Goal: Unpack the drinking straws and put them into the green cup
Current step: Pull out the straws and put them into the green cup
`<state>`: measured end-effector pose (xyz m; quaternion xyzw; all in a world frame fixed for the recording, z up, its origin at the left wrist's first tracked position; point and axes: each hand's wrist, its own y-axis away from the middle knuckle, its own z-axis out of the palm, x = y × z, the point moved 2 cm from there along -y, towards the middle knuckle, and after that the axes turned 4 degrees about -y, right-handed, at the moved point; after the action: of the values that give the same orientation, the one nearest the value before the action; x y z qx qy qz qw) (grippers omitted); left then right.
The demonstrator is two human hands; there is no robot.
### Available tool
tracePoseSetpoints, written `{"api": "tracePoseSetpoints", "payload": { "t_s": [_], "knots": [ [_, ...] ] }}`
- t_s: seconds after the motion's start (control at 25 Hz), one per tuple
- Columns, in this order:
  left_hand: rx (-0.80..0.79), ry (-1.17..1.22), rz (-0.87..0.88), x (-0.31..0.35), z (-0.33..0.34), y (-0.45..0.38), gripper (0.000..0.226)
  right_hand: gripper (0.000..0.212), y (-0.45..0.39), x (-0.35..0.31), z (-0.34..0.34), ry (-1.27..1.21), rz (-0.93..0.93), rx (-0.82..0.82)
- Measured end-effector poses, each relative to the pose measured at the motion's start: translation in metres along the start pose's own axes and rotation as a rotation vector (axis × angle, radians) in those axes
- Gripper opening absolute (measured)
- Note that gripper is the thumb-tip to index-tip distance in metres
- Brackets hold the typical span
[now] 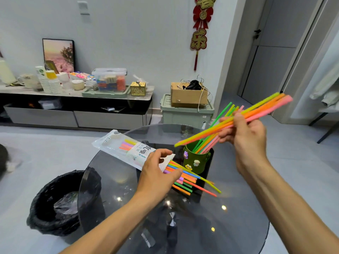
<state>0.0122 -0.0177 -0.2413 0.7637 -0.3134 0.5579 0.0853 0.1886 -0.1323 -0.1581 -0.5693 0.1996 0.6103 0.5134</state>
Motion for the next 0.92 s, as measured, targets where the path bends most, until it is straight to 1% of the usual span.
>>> {"api": "tracePoseSetpoints", "payload": {
  "t_s": [0.12,0.16,0.24,0.4,0.48,0.56,0.68,0.76,0.92],
  "knots": [
    [0.003,0.012,-0.032,-0.001,-0.005,-0.001,0.031,0.032,-0.018,0.012,-0.014,0.052,-0.032,0.224],
    [-0.012,0.02,-0.042,-0.001,-0.005,0.001,0.028,0.032,-0.02,0.016,-0.015,0.088,-0.047,0.267],
    [-0.046,0.029,-0.064,-0.001,-0.002,0.003,0.022,0.03,-0.022,0.023,-0.016,0.15,-0.081,0.304],
    [-0.095,0.017,-0.085,0.0,0.003,0.005,0.017,0.012,-0.019,0.036,-0.01,0.262,-0.072,0.253],
    [-0.11,0.011,-0.07,0.0,0.004,0.005,0.015,0.012,-0.016,0.042,-0.007,0.29,-0.044,0.236],
    [-0.122,0.026,-0.053,0.0,0.005,0.006,0.014,0.011,-0.018,0.04,-0.007,0.26,-0.028,0.264],
    [-0.109,0.018,-0.051,-0.002,0.005,0.004,0.012,0.017,-0.022,0.035,-0.011,0.208,0.031,0.296],
    [-0.103,0.009,-0.043,-0.002,0.005,0.003,0.011,0.015,-0.023,0.033,-0.014,0.218,0.053,0.288],
    [-0.141,0.044,-0.029,0.002,0.005,0.005,0.013,0.012,-0.034,0.025,-0.02,0.245,0.046,0.253]
  ]
}}
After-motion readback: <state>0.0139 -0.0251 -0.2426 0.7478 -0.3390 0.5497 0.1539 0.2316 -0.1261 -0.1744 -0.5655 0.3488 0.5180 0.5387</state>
